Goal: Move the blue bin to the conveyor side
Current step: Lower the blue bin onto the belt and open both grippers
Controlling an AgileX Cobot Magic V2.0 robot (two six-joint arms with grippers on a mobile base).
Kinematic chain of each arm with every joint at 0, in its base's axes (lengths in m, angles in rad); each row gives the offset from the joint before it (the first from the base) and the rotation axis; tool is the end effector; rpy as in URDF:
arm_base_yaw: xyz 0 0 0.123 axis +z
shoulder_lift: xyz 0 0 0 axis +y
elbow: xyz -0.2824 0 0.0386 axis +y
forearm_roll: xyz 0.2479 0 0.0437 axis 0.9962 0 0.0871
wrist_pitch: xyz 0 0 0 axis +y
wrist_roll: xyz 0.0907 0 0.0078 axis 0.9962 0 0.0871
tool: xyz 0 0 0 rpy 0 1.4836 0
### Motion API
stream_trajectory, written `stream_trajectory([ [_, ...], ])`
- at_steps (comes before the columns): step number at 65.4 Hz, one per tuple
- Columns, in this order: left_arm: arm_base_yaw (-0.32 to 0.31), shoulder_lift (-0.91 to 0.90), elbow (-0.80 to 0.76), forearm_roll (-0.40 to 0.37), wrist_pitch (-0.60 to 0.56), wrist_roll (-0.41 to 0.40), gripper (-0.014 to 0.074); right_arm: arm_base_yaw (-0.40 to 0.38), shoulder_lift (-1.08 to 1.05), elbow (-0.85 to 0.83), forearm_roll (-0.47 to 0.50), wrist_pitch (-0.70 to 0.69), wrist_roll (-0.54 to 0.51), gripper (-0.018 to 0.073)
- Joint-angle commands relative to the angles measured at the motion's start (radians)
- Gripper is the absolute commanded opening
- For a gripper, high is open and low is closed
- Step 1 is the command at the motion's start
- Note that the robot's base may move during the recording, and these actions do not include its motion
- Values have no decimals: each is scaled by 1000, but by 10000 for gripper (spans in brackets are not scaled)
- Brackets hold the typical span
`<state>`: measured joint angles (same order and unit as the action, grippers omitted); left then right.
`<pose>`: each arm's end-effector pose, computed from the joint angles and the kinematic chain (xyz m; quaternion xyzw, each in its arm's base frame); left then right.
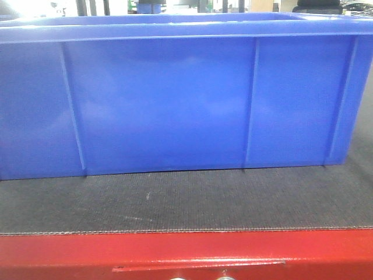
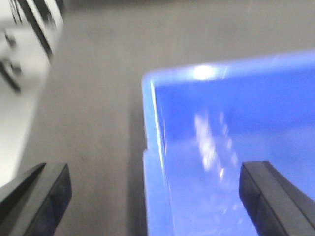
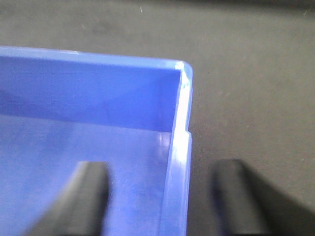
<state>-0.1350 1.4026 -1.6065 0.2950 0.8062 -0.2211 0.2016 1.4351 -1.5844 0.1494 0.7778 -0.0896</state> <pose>0.3029 -0.0218 0.4586 -0.0023 0.8552 0.0524 0.5156 0.3082 0.0727 0.4418 -0.1057 0.8618 0.0991 0.4862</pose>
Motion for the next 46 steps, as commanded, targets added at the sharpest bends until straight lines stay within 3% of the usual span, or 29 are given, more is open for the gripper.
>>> stream_trajectory([
  [1, -1, -107, 15, -8, 5, 1, 545, -1, -78, 6, -10, 25, -8, 132],
  [5, -1, -167, 40, -20, 5, 5, 470, -1, -136, 40, -12, 18, -8, 36],
  [11, -1, -279, 132, -26, -15, 7, 274, -1, -235, 114, -17, -11, -8, -50],
  [22, -1, -486, 350, -31, -109, 7, -33, -1, -424, 318, -34, -104, -8, -64],
  [30, -1, -639, 543, -31, -224, 7, -5, -1, -580, 490, -64, -206, -8, -64],
  [46, -1, -879, 837, -31, -348, 7, -6, -1, -878, 867, -71, -395, -8, -64],
])
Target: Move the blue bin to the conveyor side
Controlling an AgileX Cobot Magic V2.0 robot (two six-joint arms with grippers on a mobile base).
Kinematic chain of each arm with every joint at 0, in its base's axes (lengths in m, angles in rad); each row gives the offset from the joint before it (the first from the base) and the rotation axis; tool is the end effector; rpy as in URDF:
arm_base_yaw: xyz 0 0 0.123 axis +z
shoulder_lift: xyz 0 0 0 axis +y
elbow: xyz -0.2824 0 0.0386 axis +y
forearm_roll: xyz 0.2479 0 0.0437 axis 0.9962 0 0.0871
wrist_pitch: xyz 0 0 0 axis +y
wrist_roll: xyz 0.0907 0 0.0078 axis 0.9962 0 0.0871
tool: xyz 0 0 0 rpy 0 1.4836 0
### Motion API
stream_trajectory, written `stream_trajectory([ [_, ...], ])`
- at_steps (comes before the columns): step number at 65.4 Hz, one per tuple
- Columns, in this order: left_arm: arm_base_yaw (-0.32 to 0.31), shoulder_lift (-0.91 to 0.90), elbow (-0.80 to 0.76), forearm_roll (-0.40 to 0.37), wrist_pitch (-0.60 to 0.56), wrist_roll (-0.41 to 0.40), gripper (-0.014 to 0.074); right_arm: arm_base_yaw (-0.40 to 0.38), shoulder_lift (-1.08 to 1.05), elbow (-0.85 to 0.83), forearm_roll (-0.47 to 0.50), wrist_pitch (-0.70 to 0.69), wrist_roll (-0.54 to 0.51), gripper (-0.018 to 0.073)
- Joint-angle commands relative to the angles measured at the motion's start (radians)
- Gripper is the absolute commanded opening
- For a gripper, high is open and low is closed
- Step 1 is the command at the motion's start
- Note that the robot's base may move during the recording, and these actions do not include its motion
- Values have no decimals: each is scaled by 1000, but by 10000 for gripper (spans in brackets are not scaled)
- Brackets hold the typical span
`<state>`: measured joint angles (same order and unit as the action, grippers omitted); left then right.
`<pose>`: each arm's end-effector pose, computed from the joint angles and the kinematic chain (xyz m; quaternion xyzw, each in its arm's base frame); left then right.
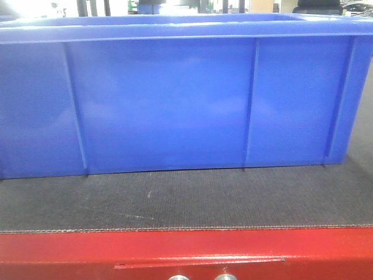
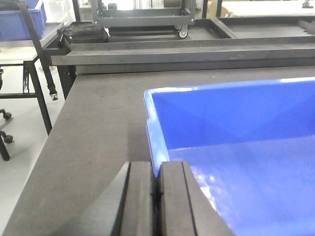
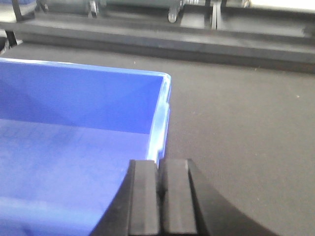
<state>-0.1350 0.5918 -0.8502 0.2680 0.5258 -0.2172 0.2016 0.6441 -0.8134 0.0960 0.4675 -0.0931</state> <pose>0.1053 -0.0021 0.4033 0.0145 0.7622 0.0123 0.6470 0.1200 0.0286 0.3893 -0.0945 0.7712 0.0777 0.6247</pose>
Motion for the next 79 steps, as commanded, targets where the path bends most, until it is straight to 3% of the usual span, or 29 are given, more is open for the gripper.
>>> stream_trajectory([
  [1, -1, -81, 94, -4, -75, 3, -6, -1, -103, 126, -18, -94, -5, -64],
  [14, -1, -235, 263, 7, -162, 3, -6, -1, -352, 366, -18, -229, -5, -64],
  [22, -1, -285, 310, 15, -177, 3, -6, -1, -454, 430, -18, -249, -5, -64],
  [75, 2, -299, 317, 33, -152, 3, -6, -1, -487, 440, -18, -265, -5, -64],
  [79, 4, -299, 317, -1, -139, 3, -6, -1, -487, 440, -18, -265, -5, -64],
])
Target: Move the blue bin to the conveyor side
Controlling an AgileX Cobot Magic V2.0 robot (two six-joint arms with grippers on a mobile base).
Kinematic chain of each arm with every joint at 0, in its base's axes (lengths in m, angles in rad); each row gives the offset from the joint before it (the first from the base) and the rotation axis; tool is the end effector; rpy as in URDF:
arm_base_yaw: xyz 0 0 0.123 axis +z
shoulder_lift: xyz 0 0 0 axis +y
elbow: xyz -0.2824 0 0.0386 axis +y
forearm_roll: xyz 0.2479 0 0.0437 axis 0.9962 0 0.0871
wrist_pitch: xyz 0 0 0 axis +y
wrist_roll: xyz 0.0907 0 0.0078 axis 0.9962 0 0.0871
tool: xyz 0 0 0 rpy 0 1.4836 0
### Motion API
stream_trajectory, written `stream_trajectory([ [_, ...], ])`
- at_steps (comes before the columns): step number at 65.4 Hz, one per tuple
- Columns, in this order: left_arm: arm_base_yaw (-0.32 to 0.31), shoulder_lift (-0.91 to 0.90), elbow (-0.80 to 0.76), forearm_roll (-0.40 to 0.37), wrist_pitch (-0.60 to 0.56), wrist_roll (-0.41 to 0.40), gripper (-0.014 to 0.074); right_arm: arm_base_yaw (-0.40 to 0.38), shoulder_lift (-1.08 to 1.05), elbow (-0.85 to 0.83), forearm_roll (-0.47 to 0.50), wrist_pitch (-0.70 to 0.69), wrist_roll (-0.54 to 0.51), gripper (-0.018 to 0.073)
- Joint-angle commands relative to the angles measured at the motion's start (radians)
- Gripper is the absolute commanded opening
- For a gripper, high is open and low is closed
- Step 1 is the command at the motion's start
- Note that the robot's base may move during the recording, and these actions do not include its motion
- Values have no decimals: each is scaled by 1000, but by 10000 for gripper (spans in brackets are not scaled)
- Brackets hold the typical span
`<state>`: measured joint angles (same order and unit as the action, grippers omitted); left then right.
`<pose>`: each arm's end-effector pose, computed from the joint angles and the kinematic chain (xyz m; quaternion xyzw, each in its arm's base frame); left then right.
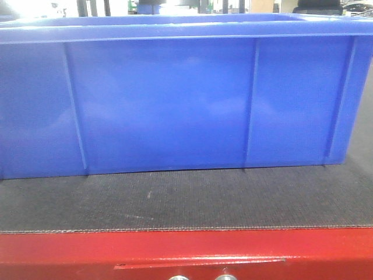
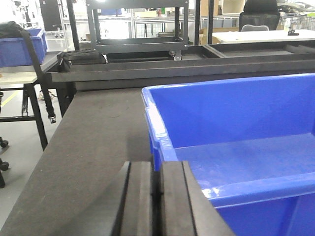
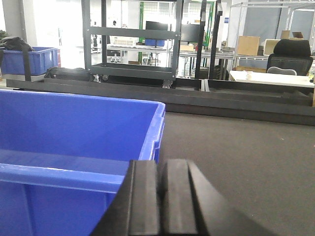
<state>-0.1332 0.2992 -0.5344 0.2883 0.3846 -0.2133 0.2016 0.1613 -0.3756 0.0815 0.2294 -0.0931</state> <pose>0.0636 0.0013 0.3389 0.0312 0.7230 0.0117 0.6900 0.0498 0.0119 0.3084 -0.0799 0.6762 0.0750 0.7285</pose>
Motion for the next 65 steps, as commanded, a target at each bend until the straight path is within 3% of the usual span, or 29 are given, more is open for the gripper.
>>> stream_trajectory([
  [1, 2, -7, 1, -25, 8, -1, -6, -1, -4, 2, -3, -27, -5, -64],
  [5, 20, -14, 4, -60, 37, 21, -6, -1, -4, 2, -3, -27, -5, -64],
  [10, 62, -42, 27, -152, 43, 135, -6, -1, -4, 2, -3, -27, -5, -64],
  [14, 116, -86, 81, -239, 5, 224, -6, -1, -4, 2, -3, -27, -5, -64],
  [18, 166, -136, 145, -300, -64, 263, -6, -1, -4, 2, -3, -27, -5, -64],
  [25, 211, -233, 296, -303, -234, 266, -6, -1, -4, 2, -3, -27, -5, -64],
  [38, 204, -299, 534, -297, -509, 255, -6, -1, -6, 2, -3, -27, -5, -64],
  [47, 195, -299, 534, -297, -399, 255, -6, -1, -6, 2, -3, -29, -5, -64],
  [65, 186, -299, 534, -297, -352, 255, -6, -1, -6, 2, -3, -29, -5, -64],
])
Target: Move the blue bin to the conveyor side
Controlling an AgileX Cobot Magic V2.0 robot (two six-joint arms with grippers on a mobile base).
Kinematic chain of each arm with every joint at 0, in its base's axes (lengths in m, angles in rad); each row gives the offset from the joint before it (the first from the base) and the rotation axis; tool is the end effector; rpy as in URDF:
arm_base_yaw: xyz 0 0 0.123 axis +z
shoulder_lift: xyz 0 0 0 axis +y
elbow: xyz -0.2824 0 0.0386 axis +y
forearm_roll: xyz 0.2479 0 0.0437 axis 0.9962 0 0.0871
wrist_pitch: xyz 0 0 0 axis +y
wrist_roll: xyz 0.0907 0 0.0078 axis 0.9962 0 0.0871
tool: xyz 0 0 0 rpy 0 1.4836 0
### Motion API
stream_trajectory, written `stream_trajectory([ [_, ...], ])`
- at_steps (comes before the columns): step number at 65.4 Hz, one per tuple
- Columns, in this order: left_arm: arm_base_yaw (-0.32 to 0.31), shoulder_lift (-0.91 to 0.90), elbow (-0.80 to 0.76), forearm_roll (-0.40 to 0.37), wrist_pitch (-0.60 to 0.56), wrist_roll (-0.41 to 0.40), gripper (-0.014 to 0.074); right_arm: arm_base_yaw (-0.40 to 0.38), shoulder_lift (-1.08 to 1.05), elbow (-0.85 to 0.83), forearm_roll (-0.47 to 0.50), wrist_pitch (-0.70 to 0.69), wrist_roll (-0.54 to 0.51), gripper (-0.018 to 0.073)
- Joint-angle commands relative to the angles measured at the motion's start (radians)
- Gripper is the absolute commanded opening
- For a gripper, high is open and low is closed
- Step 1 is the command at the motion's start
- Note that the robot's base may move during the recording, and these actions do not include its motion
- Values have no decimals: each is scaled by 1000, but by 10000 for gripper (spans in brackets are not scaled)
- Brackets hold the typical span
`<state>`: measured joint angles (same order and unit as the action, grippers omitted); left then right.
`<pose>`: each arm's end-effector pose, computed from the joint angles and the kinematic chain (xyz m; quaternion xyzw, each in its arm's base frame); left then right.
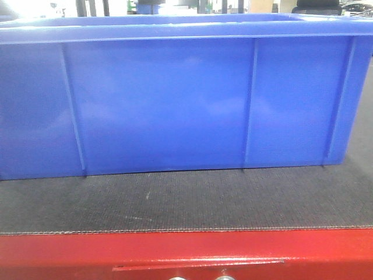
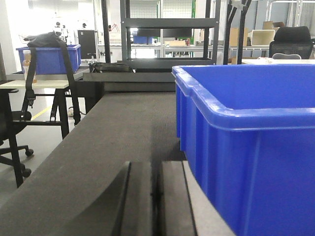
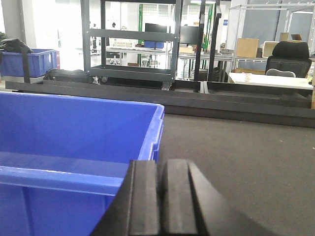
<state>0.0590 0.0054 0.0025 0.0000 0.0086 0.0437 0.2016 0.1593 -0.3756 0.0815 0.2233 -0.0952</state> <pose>0.0568 0.0034 0.2112 -0.0052 0.6817 0.0376 0.7307 0.0494 0.0118 0.3090 -0.0801 0.6732 0.0743 0.7314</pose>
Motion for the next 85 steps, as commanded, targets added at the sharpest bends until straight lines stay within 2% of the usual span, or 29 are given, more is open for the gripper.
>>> stream_trajectory([
  [1, -6, -5, -3, -9, 28, -2, -6, -1, -4, 2, -3, -23, -3, -64],
  [70, -6, -5, -3, -9, 47, -2, -6, -1, -9, 21, -10, 1, -3, -64],
  [75, -6, -5, -3, -9, 47, -2, -6, -11, -13, 46, -10, -11, -20, -64],
  [85, -6, -5, -3, -9, 47, -2, -6, -81, -51, 136, -10, -32, -29, -64],
])
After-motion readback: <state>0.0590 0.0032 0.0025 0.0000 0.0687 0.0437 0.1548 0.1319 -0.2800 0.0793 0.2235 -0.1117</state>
